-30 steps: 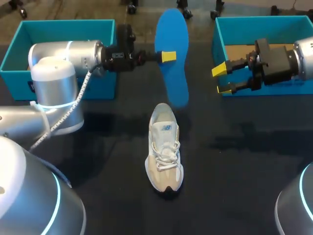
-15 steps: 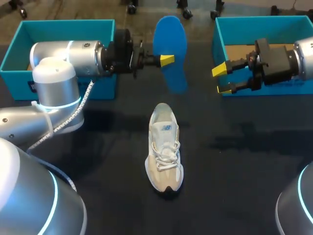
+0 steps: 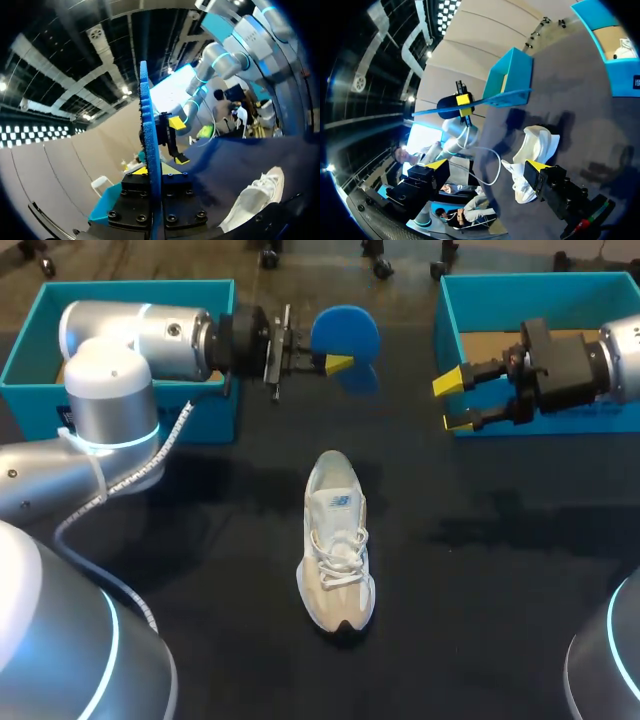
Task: Take the shoe out of the shoebox, open the shoe tongue, remove and reinsert the insole, then place the shoe into the shoebox
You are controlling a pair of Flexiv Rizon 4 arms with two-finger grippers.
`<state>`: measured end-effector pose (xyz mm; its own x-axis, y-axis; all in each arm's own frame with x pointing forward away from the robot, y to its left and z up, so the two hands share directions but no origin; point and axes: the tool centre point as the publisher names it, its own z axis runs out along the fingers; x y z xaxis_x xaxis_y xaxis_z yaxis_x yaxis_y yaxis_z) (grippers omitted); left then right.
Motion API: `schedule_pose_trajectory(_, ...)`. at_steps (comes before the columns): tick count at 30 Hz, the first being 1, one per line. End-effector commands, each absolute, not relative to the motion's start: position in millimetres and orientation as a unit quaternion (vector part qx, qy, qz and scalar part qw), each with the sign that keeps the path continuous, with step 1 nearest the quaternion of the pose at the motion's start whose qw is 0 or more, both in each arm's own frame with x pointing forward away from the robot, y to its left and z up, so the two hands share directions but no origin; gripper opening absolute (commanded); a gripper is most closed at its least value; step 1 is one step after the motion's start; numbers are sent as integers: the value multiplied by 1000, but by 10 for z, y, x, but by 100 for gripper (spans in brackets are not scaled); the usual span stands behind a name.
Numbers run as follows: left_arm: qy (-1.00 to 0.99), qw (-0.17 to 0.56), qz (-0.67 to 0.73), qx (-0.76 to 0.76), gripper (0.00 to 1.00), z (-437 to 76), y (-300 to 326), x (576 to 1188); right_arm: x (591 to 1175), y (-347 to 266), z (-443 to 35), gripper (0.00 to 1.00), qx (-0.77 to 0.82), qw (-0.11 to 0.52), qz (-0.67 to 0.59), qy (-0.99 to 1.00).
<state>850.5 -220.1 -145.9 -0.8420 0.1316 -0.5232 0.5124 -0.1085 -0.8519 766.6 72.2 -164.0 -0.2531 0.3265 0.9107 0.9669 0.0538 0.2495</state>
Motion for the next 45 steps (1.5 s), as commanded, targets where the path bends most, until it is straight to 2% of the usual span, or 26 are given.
schedule_pose_trajectory(1, 653, 168, -689, 267, 0, -1435, -2196, 8464, 7662, 731, -1642, 100, -506, 343, -467, -639)
schedule_pose_trajectory(10, 646, 175, -690, 276, 0, -1458, -2199, 8452, 7662, 731, -1642, 100, -506, 343, -467, -639)
schedule_pose_trajectory(15, 602, 269, -659, 362, 0, -1551, -2205, 8430, 7654, 698, -1637, 100, -521, 354, -470, -618)
schedule_pose_trajectory(30, 528, 444, -547, 475, 0, -1670, -2209, 8430, 7683, 753, -1666, 100, -546, 378, -467, -583)
schedule_pose_trajectory(44, 506, 483, -516, 494, 0, -1724, -2257, 8385, 7723, 895, -1763, 100, -532, 392, -472, -583)
schedule_pose_trajectory(45, 504, 489, -511, 495, 0, -1726, -2262, 8385, 7730, 912, -1765, 96, -531, 392, -472, -584)
